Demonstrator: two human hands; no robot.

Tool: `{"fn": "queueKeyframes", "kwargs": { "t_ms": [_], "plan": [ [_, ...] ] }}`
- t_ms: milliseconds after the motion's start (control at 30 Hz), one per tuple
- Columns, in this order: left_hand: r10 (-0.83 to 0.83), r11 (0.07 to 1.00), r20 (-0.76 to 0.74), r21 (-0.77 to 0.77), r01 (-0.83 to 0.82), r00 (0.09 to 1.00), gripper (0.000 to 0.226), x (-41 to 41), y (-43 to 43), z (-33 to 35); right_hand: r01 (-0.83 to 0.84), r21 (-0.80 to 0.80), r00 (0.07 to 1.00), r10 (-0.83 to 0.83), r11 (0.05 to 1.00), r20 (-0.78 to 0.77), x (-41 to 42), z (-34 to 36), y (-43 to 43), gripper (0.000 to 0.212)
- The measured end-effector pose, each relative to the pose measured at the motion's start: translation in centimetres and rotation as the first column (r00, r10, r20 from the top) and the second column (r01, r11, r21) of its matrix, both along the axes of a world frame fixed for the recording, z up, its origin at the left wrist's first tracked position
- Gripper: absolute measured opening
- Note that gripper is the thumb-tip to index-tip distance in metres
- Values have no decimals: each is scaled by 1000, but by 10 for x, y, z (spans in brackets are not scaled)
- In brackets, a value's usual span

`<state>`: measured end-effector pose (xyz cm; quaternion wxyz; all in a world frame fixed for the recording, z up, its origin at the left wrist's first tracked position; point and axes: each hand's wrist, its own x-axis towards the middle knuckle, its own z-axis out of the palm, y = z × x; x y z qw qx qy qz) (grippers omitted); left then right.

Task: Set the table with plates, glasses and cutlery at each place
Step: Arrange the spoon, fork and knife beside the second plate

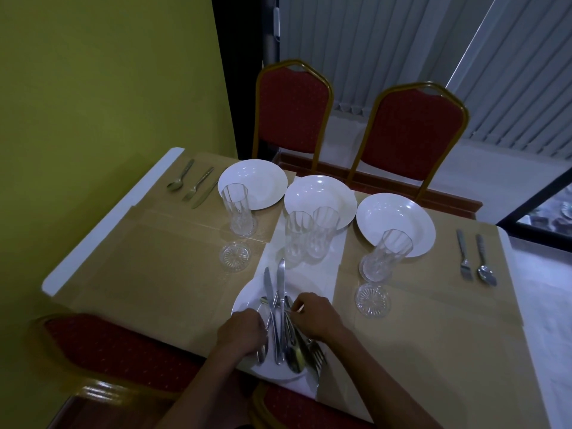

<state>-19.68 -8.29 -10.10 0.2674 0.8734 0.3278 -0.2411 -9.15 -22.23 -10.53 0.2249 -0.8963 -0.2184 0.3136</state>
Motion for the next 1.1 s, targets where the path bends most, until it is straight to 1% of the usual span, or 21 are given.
{"fn": "queueKeyframes", "kwargs": {
  "t_ms": [100, 233, 433, 567, 700, 833, 933, 1000, 1100],
  "plan": [
    [13, 1000, 38, -25, -13, 999, 24, -1, 3, 7, -9, 19, 1000, 9, 1000, -12, -3, 2, 3, 19],
    [23, 998, 59, -52, -20, 998, 25, -2, 9, 17, -28, 35, 999, 29, 999, -25, -8, 3, 7, 21],
    [29, 997, 121, -73, -20, 992, 25, -1, 17, 29, -30, 101, 997, 37, 994, -61, -10, 5, 8, 16],
    [70, 992, 159, -116, -51, 985, 26, 1, 20, 36, 0, 148, 995, 15, 989, -103, -11, 11, 8, 26],
    [116, 973, 173, -219, -77, 978, 28, 3, 13, 42, 77, 202, 985, -42, 976, -170, -11, 16, 7, 35],
    [116, 953, 201, -299, -52, 973, 29, 6, 1, 38, 123, 235, 980, -82, 964, -179, -11, 19, 2, 46],
    [61, 961, 231, -278, 5, 971, 24, 7, -6, 33, 130, 242, 986, -99, 961, -136, -9, 19, -4, 42],
    [14, 965, 264, -256, 56, 964, 25, 8, -11, 32, 149, 234, 985, -125, 961, -116, -8, 18, -9, 38],
    [-31, 958, 280, -265, 108, 959, 26, 9, -17, 29, 162, 218, 985, -146, 962, -88, -6, 14, -16, 36]
  ]
}}
